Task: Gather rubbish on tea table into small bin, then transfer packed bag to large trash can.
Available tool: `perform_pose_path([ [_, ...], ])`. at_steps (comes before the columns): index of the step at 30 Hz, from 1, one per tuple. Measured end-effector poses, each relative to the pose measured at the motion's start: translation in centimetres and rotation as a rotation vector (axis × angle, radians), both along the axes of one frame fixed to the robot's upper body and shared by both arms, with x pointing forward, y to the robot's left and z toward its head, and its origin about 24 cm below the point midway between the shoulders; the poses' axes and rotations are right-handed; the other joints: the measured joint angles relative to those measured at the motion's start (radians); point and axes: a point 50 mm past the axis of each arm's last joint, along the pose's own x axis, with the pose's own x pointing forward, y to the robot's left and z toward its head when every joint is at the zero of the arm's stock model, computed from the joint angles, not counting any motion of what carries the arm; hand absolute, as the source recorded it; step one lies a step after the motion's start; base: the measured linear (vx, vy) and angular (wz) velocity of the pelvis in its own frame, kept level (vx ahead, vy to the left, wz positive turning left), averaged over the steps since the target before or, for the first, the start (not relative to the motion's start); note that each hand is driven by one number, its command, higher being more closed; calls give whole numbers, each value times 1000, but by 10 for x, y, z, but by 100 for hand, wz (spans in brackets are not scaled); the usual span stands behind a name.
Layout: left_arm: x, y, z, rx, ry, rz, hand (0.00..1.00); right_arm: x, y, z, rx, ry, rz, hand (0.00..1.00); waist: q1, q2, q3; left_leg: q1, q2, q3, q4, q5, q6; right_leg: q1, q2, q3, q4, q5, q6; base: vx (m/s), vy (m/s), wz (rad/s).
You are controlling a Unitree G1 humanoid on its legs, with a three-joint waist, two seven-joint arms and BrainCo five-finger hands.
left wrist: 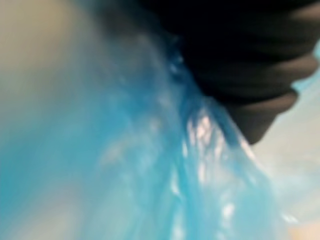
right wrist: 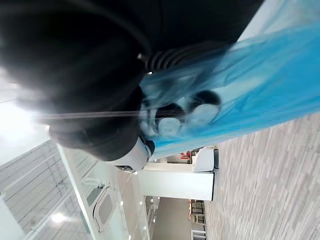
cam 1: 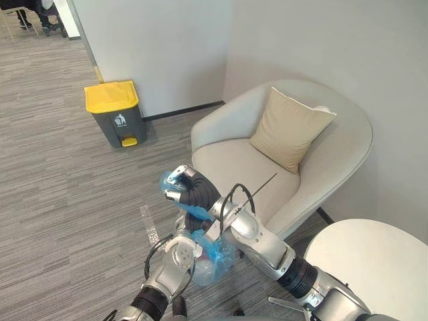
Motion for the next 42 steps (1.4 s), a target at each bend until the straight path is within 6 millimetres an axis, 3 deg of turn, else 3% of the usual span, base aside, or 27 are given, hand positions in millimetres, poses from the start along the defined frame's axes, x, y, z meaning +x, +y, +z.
perform_pose_path([
  [10, 1, 12, 14, -88, -49, 77, 100, 9, -45, -39, -189, 0, -239, 100, -2, 0, 0, 0, -1, 1, 0, -1, 1, 0, -2, 0, -2, 0, 1, 0, 0, 0],
  [11, 0, 12, 14, -92, -52, 80, 100, 9, -48, -40, -202, -7, -256, 0, -2, 0, 0, 0, -1, 1, 0, -1, 1, 0, -2, 0, -3, 0, 1, 0, 0, 0],
  [21, -5, 15, 29, -173, -114, 98, 100, 19, -90, -45, -412, -157, -483, 0, -2, 0, 1, 0, -4, 1, 0, -3, 4, 2, -6, -1, -4, -2, 4, 0, 0, 0],
  [29, -15, 28, 25, -188, -101, 149, 100, 21, -129, -41, -628, -371, -733, 0, -2, 0, 1, 0, -7, 0, 0, -6, 6, 3, -9, -1, -6, -2, 7, 0, 0, 0],
  [33, -24, 34, 16, -187, -60, 170, 100, 11, -144, -45, -634, -363, -841, 0, -3, 4, 4, 0, -7, -1, 0, -6, 6, 6, -9, -2, -6, -2, 7, 0, 0, 0],
  [38, -38, 49, 4, -201, -5, 249, 100, -4, -163, -81, -640, -138, -951, 0, -7, 14, 10, 1, -10, -4, 0, -8, 4, 9, -10, -7, -6, -4, 8, 0, 0, 2],
  [42, -52, 63, -26, -244, 134, 356, 100, -20, -184, -145, -618, 295, -1015, 0, -11, 21, 15, 8, -15, -19, 0, -21, -5, 22, -15, -22, -6, -19, 19, 11, 5, 11],
])
